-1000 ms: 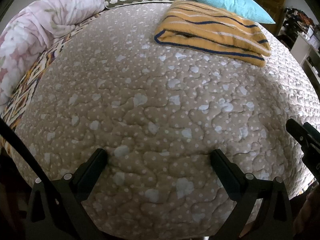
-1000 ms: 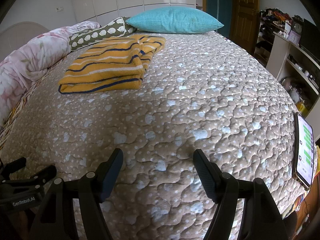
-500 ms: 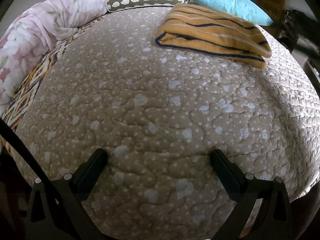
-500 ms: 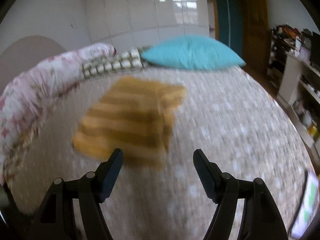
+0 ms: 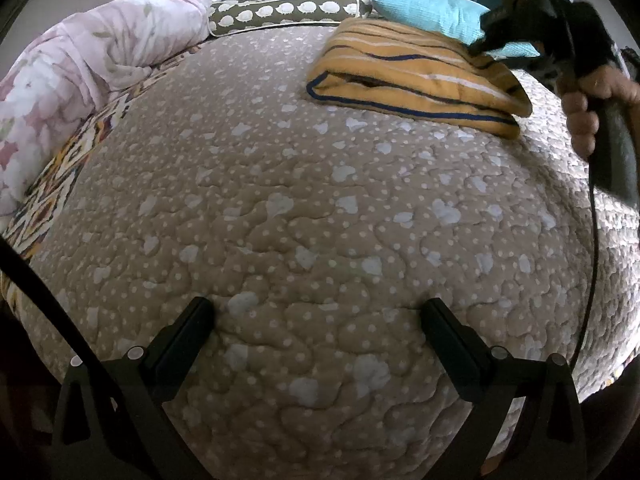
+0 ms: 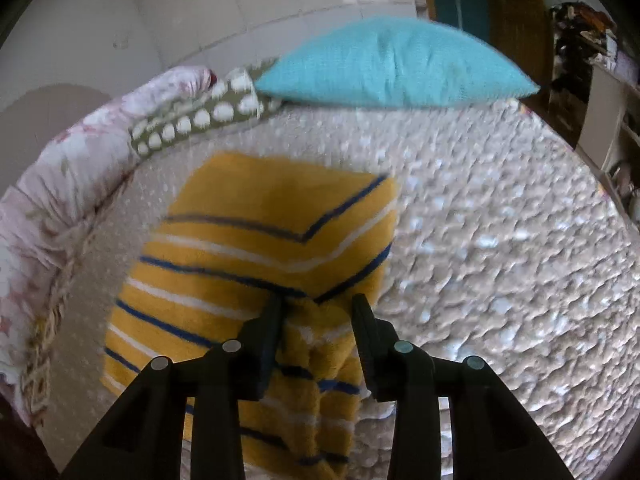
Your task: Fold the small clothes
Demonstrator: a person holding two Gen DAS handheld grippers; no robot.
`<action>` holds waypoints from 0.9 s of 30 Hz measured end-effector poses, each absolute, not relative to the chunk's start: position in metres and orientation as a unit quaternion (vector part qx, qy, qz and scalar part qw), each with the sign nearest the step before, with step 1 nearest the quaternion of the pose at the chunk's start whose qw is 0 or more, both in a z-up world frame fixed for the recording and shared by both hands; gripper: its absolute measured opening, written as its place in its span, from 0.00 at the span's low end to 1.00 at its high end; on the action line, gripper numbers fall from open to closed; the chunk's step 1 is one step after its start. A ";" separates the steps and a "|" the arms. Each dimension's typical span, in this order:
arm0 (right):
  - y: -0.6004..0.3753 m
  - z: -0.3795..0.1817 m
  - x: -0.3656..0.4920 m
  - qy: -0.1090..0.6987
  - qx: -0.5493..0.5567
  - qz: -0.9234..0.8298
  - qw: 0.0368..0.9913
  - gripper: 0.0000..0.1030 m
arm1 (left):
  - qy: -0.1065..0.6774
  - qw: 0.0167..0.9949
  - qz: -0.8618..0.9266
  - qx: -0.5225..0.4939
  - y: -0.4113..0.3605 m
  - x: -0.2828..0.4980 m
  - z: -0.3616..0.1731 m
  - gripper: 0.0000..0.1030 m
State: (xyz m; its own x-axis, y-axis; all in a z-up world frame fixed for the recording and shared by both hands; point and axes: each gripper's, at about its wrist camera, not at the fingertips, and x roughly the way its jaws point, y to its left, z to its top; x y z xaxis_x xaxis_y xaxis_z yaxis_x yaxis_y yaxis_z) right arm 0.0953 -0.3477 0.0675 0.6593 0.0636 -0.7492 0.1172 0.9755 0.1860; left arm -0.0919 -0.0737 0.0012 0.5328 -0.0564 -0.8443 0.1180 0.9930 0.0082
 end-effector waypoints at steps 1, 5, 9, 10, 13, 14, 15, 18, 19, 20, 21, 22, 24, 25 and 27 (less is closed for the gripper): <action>-0.349 0.073 0.096 0.404 0.107 -0.021 0.908 0.37 | 0.480 0.875 -0.049 0.033 -0.074 -0.092 0.001 1.00; -0.349 0.080 0.111 0.395 0.097 -0.034 0.913 0.37 | 0.479 0.876 -0.049 0.034 -0.075 -0.094 0.001 1.00; -0.350 0.047 0.132 0.455 0.091 -0.039 0.885 0.41 | 0.480 0.875 -0.051 0.034 -0.075 -0.094 0.002 1.00; -0.354 0.047 0.129 0.447 0.099 -0.040 0.888 0.45 | 0.480 0.875 -0.052 0.033 -0.075 -0.095 0.002 1.00; -0.365 0.062 0.102 0.424 0.123 -0.031 0.897 0.49 | 0.478 0.876 -0.055 0.032 -0.074 -0.094 0.002 1.00; -0.368 0.067 0.087 0.419 0.128 -0.024 0.899 0.50 | 0.477 0.877 -0.054 0.032 -0.074 -0.095 0.001 1.00; -0.370 0.070 0.073 0.413 0.130 -0.020 0.901 0.51 | 0.476 0.877 -0.053 0.032 -0.074 -0.095 0.001 1.00; -0.367 0.075 0.026 0.409 0.092 -0.022 0.908 0.59 | 0.471 0.880 -0.048 0.032 -0.075 -0.095 0.001 1.00; -0.365 0.075 0.011 0.407 0.069 -0.031 0.910 0.62 | 0.469 0.881 -0.047 0.033 -0.075 -0.095 0.001 1.00; -0.363 0.073 -0.004 0.404 0.045 -0.044 0.912 0.64 | 0.468 0.882 -0.045 0.034 -0.076 -0.095 0.001 1.00; -0.361 0.070 -0.018 0.400 0.020 -0.061 0.914 0.65 | 0.467 0.882 -0.042 0.035 -0.076 -0.095 0.002 1.00; -0.358 0.067 -0.031 0.395 0.000 -0.075 0.916 0.67 | 0.467 0.883 -0.039 0.036 -0.077 -0.095 0.003 1.00; -0.355 0.060 -0.053 0.388 -0.015 -0.088 0.917 0.69 | 0.465 0.884 -0.032 0.042 -0.079 -0.096 0.006 1.00; -0.354 0.056 -0.062 0.386 -0.011 -0.088 0.918 0.69 | 0.463 0.885 -0.030 0.044 -0.080 -0.096 0.007 1.00; -0.354 0.050 -0.074 0.385 0.008 -0.085 0.919 0.69 | 0.458 0.887 -0.025 0.046 -0.081 -0.099 0.012 1.00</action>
